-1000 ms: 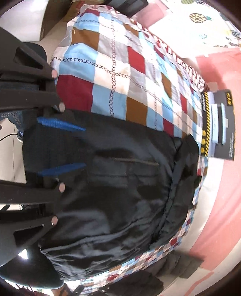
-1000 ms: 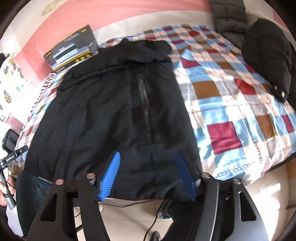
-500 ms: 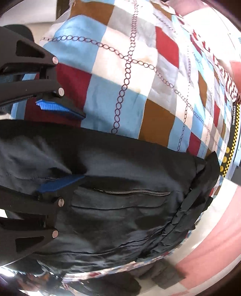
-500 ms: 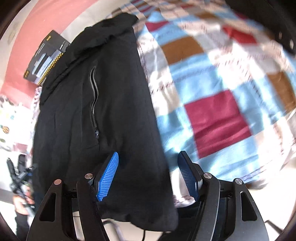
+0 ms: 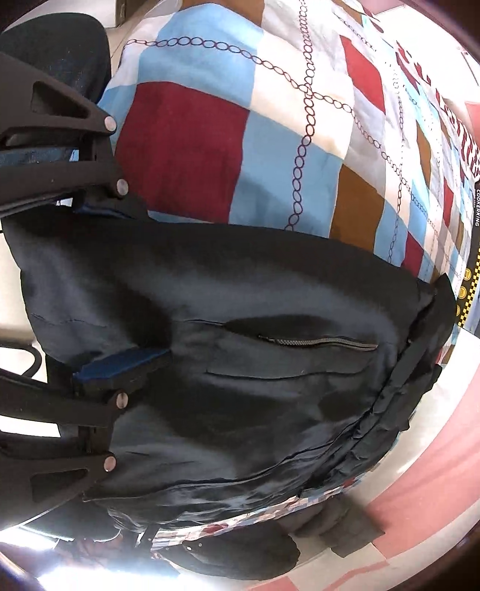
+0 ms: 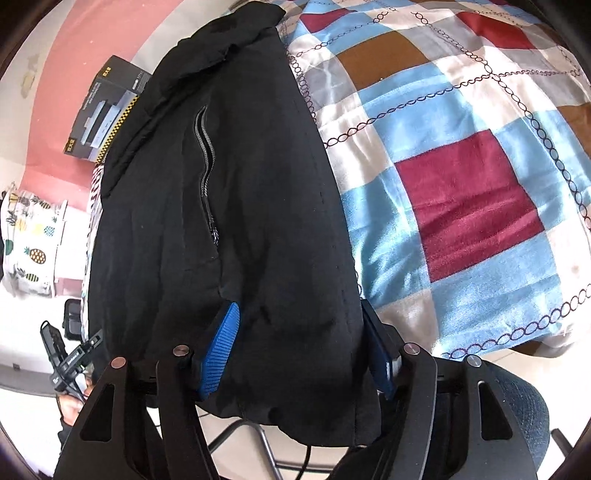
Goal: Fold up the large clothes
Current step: 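Lift the hem with both grippers and fold it toward the collar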
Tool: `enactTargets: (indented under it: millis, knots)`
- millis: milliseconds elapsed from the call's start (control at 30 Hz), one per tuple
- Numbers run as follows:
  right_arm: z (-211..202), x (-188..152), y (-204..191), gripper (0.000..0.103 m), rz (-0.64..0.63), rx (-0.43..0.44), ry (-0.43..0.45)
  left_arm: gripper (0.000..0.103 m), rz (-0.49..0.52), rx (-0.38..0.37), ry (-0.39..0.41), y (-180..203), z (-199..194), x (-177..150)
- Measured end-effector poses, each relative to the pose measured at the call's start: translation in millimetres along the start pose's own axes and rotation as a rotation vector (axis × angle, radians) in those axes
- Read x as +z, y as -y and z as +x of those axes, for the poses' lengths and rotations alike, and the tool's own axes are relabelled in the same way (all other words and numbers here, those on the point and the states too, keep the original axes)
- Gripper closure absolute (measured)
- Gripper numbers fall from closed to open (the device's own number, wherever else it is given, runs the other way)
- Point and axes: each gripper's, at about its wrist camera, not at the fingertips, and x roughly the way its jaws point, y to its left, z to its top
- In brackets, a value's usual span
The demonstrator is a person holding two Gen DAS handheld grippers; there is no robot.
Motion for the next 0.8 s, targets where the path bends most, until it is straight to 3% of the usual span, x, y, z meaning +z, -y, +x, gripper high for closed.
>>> enactTargets:
  millis: [233, 300, 333, 367, 400, 533, 800]
  knots:
    - [7, 5, -1, 0.039, -0.007, -0.003, -0.086, 0.050, 0.024, 0.011, -0.035, -1, 4, 3]
    - [5, 5, -6, 0.050, -0.004, -0.004, -0.083, 0.067, 0.034, 0.017, -0.041, 2, 1, 4]
    - [2, 4, -8, 0.069, -0.004, 0.013, -0.080, 0.074, 0.042, 0.016, -0.036, 4, -3, 4]
    - [-1, 3, -10, 0.073, -0.001, 0.052, -0.072, 0.083, 0.048, 0.011, -0.029, 6, -7, 4]
    - [-6, 1, -11, 0.074, 0.000, 0.066, -0.056, 0.085, 0.055, 0.007, -0.021, 7, -13, 4]
    - [-31, -1, -22, 0.078, -0.004, 0.125, 0.011, 0.087, 0.048, -0.046, 0.033, 9, -42, 10]
    - [-87, 18, -49, 0.084, -0.034, 0.271, 0.177, 0.088, -0.037, -0.212, 0.221, 12, -109, 44]
